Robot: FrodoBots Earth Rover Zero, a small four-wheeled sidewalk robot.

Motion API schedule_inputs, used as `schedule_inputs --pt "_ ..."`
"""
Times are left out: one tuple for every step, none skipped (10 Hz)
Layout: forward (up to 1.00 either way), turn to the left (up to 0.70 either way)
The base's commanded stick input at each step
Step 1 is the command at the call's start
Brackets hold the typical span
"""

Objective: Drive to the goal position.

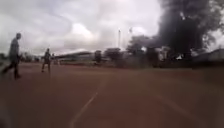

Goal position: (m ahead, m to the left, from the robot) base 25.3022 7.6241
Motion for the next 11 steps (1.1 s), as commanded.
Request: schedule_inputs --pt "0.85 0.0" --pt "0.85 0.0" --pt "0.85 0.0" --pt "0.85 0.0" --pt "0.85 0.0" --pt "0.85 0.0" --pt "0.85 0.0" --pt "0.85 -0.01" --pt "0.85 -0.03" --pt "0.85 -0.05" --pt "0.85 -0.08"
